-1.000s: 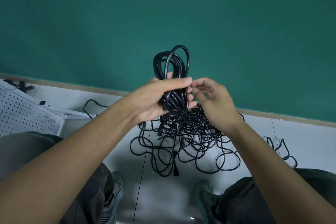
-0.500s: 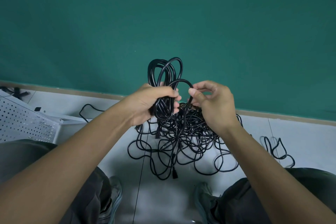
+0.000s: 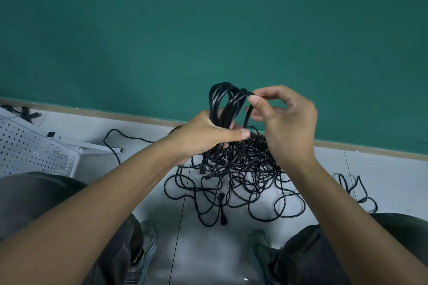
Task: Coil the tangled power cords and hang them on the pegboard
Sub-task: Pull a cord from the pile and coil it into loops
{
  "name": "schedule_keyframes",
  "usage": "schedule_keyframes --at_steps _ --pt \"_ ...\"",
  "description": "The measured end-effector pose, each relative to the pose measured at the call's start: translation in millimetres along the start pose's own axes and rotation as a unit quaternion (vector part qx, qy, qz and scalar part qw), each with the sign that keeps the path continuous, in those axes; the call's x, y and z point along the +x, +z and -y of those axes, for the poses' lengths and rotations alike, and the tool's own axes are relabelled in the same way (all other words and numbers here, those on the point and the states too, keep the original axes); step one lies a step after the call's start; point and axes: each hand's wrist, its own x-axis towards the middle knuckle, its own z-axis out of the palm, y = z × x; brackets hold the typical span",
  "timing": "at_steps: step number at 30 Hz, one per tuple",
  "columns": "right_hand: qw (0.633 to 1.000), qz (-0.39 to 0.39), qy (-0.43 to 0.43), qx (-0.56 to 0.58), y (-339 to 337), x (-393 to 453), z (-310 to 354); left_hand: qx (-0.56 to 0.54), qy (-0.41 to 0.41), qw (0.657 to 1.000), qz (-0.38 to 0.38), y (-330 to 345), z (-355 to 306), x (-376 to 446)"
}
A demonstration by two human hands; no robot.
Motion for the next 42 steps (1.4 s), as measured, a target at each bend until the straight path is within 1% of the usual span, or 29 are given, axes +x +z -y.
schedule_keyframes --at_steps 2,7,11,13,16,18,20,22,24,25,27,29,31,33,36,37,39,41,42 --pt "1.0 0.006 -0.011 -0.005 0.4 -1.1 -0.3 0.027 0.014 1.0 0.005 0.8 0.4 -0.4" --pt "0.997 -0.002 -0.064 -0.047 0.9 -1.5 -4.9 0.039 0.032 0.998 0.03 0.7 1.0 -0.5" --pt "0.985 -0.011 -0.134 -0.112 2.6 0.7 -7.9 0.007 0.036 0.998 0.048 6.2 1.0 -1.8" --pt "0.983 -0.006 -0.147 -0.107 2.7 1.5 -9.1 -0.011 0.026 0.998 0.056 4.9 2.2 -1.9" --pt "0.985 0.007 -0.143 -0.098 3.7 1.8 -8.4 -0.029 0.015 0.998 0.061 4.5 3.0 -4.4" --pt "0.989 0.008 -0.121 -0.085 3.4 1.6 -7.5 -0.068 0.004 0.995 0.073 8.1 4.9 -5.5" --pt "0.995 0.024 -0.071 -0.073 2.4 2.5 -7.9 -0.136 -0.012 0.988 0.074 12.5 6.3 -6.0" --pt "0.997 0.074 0.014 -0.031 5.2 0.7 -8.9 -0.186 -0.017 0.98 0.063 13.3 6.6 -5.0" --pt "0.984 0.146 0.097 0.032 9.9 -5.6 -11.7 -0.244 -0.017 0.968 0.05 9.8 4.9 -1.9" --pt "0.976 0.179 0.119 0.026 11.5 -9.3 -13.6 -0.285 -0.019 0.958 0.037 6.5 4.0 0.5" --pt "0.959 0.247 0.134 -0.026 13.9 -18.1 -16.7 -0.364 -0.022 0.931 0.004 -1.3 2.2 5.3" --pt "0.943 0.29 0.156 -0.041 16.6 -25.6 -17.1 -0.433 -0.029 0.901 -0.031 -8.7 1.0 9.1" --pt "0.934 0.305 0.178 -0.051 20.0 -29.1 -18.1 -0.489 -0.038 0.869 -0.065 -13.3 -0.2 11.7" --pt "0.929 0.32 0.18 -0.054 24.8 -31.0 -25.3 -0.531 -0.047 0.84 -0.099 -16.0 -1.4 12.7" --pt "0.907 0.342 0.242 -0.043 29.3 -31.2 -37.8 -0.573 -0.06 0.804 -0.15 -18.8 -3.3 15.4" --pt "0.9 0.351 0.255 -0.041 30.5 -32.3 -39.4 -0.578 -0.061 0.797 -0.165 -19.1 -3.2 16.5" --pt "0.89 0.376 0.255 -0.038 31.9 -34.2 -38.9 -0.577 -0.058 0.791 -0.194 -18.2 -1.7 19.3" --pt "0.889 0.397 0.226 -0.046 29.6 -34.1 -31.6 -0.56 -0.049 0.797 -0.221 -16.8 1.2 21.4" --pt "0.89 0.403 0.206 -0.051 27.4 -33.3 -25.7 -0.541 -0.047 0.807 -0.234 -16.1 2.0 21.8"
